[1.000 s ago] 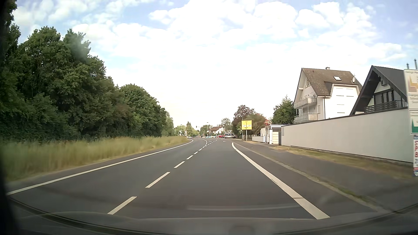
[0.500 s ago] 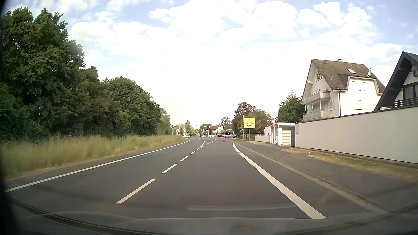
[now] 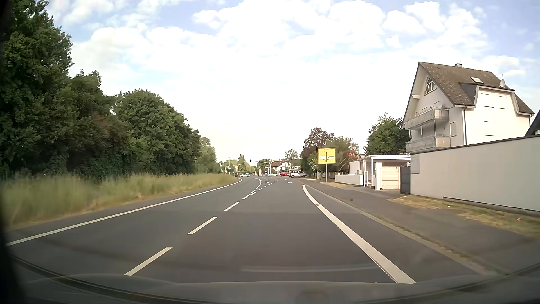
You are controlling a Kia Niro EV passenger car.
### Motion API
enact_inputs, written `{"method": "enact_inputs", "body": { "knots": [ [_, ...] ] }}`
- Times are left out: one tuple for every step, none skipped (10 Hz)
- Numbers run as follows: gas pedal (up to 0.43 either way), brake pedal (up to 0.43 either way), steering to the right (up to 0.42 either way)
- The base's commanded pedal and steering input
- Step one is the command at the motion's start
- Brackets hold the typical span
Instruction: Follow the waypoints while adhering to traffic rules and regulations
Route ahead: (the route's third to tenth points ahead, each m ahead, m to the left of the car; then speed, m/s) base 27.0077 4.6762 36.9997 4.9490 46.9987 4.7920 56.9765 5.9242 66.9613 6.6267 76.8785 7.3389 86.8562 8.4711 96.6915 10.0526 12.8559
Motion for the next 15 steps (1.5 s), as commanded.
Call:
{"method": "enact_inputs", "body": {
  "knots": [
    [0.000, 0.030, 0.001],
    [0.000, 0.030, 0.001],
    [0.000, 0.030, 0.001],
    [0.000, 0.030, 0.002],
    [0.000, 0.030, 0.001],
    [0.000, 0.030, 0.001],
    [0.000, 0.030, 0.001],
    [0.000, 0.030, 0.001],
    [0.000, 0.030, 0.001],
    [0.000, 0.030, 0.001],
    [0.000, 0.030, 0.001],
    [0.000, 0.030, 0.002],
    [0.000, 0.030, 0.002],
    [0.000, 0.030, 0.001],
    [0.000, 0.030, 0.001]
  ]
}}
